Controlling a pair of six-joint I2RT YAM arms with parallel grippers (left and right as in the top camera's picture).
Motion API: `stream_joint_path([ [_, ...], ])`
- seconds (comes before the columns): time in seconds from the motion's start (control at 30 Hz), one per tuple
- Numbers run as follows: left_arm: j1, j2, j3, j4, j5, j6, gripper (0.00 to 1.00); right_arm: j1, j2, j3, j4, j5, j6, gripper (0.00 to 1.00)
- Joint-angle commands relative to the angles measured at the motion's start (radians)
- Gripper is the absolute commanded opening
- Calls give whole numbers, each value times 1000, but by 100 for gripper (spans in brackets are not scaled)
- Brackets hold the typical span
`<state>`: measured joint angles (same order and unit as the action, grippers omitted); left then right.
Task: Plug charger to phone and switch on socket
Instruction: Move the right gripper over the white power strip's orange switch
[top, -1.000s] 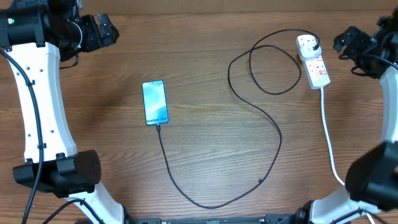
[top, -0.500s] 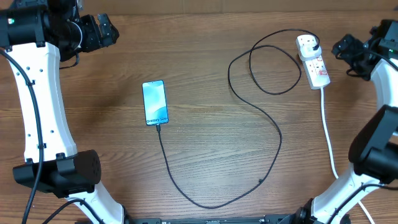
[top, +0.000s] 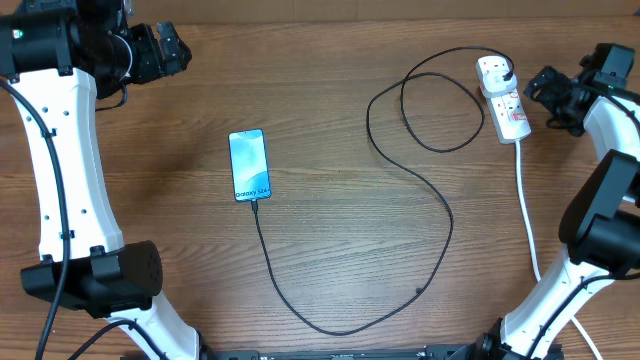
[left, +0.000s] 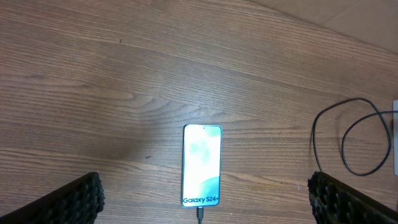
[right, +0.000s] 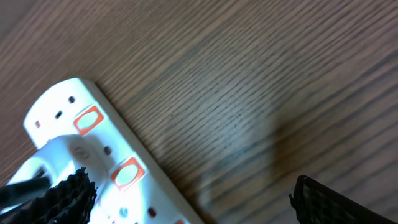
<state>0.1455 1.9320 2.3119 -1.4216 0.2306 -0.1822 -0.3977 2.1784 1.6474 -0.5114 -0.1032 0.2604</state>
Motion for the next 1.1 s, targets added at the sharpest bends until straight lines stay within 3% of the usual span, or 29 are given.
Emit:
stream_joint_path([
  [0.0, -2, 10, 1, 0, -2, 2, 100, 5, 34, 8, 17, 9, -7, 100],
  [1.07, -2, 10, 1, 0, -2, 2, 99, 32, 91, 1, 42, 5, -11, 100],
])
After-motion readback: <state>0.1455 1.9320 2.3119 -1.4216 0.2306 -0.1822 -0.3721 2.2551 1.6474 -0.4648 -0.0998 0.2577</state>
